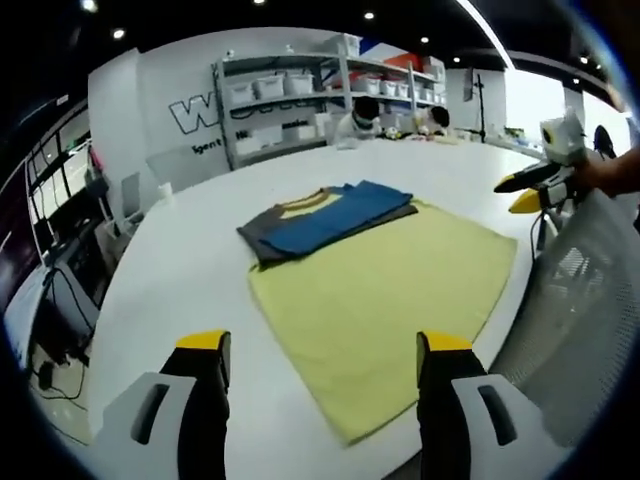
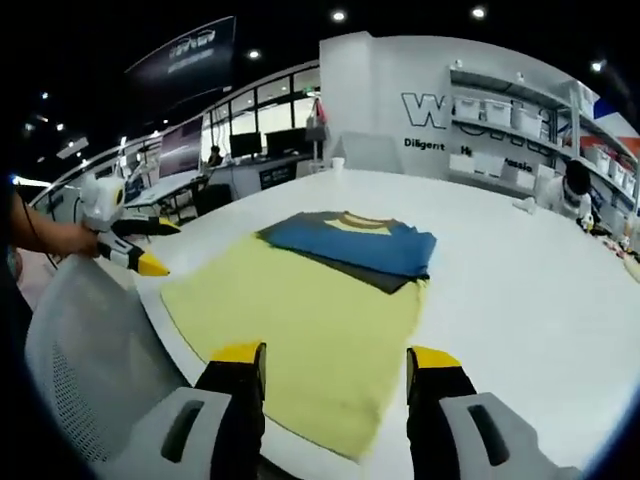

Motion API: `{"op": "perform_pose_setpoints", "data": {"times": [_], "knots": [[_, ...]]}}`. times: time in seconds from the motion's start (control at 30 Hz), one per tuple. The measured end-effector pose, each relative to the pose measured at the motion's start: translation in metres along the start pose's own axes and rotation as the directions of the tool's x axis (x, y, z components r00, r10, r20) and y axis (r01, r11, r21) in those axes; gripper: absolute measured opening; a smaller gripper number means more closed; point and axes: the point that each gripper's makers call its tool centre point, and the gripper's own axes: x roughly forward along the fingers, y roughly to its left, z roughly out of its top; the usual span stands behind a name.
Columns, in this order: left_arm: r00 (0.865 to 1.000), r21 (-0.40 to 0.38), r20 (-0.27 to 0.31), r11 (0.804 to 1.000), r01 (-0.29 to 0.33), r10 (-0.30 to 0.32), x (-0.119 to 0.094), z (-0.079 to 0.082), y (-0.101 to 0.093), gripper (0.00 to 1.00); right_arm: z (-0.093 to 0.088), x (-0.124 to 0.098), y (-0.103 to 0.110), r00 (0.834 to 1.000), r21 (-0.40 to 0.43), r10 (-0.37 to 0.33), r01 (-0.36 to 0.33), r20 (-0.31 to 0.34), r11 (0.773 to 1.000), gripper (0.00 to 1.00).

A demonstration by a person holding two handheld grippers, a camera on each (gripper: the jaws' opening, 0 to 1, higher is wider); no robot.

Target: Fold the garment on the visible template until the final outline fits inside the template.

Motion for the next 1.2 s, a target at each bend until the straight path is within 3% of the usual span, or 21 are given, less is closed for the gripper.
{"op": "perform_pose_setpoints", "data": {"times": [0.23, 0.3, 0.37, 0.43, 0.73, 1.07, 1.2], "knots": [[1.0, -0.036, -0.001, 0.999, 0.007, -0.007, 0.001, 0.0, -0.001, 0.87, 0.001, 0.014, 0.006, 0.999, 0.0, -0.04, 0.04, -0.014, 0.999, 0.56], [1.0, -0.032, -0.006, 0.999, 0.006, -0.006, 0.001, -0.002, -0.002, 0.87, -0.006, 0.011, 0.0, 0.996, -0.03, -0.066, 0.065, -0.059, 0.997, 0.54], [1.0, -0.043, -0.011, 0.999, 0.014, -0.014, 0.002, -0.003, -0.004, 0.89, -0.005, 0.009, -0.002, 0.997, -0.015, -0.067, 0.067, -0.029, 0.998, 0.55], [1.0, -0.038, -0.01, 0.999, 0.019, -0.019, 0.002, -0.003, -0.005, 0.88, -0.01, 0.009, -0.004, 0.996, 0.017, -0.071, 0.072, -0.046, 0.997, 0.58], [1.0, -0.06, -0.006, 0.998, 0.018, -0.019, 0.002, -0.003, -0.005, 0.89, -0.015, 0.01, -0.006, 0.994, 0.016, -0.082, 0.084, -0.067, 0.996, 0.62], [1.0, -0.071, 0.002, 0.997, 0.015, -0.015, 0.002, -0.002, -0.003, 0.88, -0.013, 0.009, -0.01, 0.995, 0.051, -0.093, 0.095, -0.042, 0.994, 0.63], [1.0, -0.069, -0.024, 0.998, 0.007, -0.008, 0.004, -0.007, -0.001, 0.87, -0.013, 0.01, -0.01, 0.995, 0.099, -0.085, 0.089, -0.042, 0.991, 0.62]]}}
